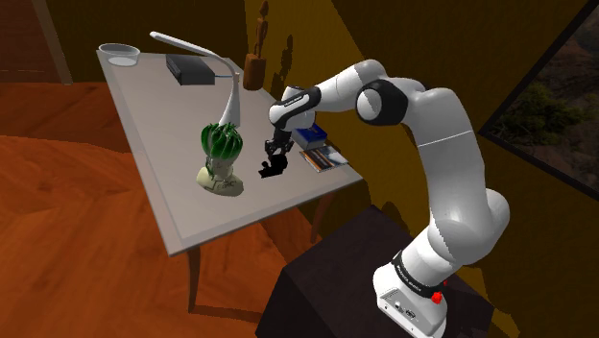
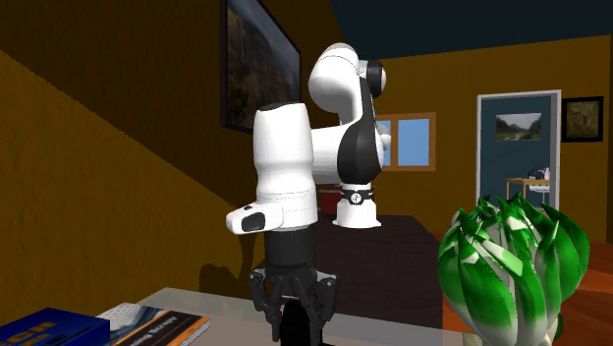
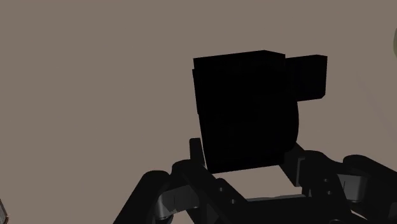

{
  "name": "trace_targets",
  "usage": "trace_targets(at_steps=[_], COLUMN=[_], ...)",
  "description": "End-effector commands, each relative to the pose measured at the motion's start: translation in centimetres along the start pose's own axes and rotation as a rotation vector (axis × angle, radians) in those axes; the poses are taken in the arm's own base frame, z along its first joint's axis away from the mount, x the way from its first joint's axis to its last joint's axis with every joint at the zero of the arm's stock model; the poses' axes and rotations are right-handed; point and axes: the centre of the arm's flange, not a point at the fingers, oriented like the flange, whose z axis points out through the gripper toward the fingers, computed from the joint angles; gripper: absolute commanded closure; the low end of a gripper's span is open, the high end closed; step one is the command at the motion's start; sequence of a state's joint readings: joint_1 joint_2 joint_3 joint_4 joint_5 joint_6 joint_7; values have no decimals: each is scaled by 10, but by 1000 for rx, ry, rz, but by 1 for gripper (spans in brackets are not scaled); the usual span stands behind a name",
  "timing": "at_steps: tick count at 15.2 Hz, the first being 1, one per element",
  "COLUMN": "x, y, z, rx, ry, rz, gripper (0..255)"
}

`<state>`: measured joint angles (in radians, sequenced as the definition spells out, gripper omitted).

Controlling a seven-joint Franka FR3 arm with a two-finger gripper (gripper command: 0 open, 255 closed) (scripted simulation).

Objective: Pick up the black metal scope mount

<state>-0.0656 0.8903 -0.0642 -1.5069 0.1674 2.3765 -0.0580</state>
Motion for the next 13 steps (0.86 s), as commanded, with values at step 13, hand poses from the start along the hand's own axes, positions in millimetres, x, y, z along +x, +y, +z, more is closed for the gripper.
trace_targets(at_steps=[13], x=[-1], y=[-3], z=[-65], rx=[0], ry=[0], rz=[0], gripper=[255])
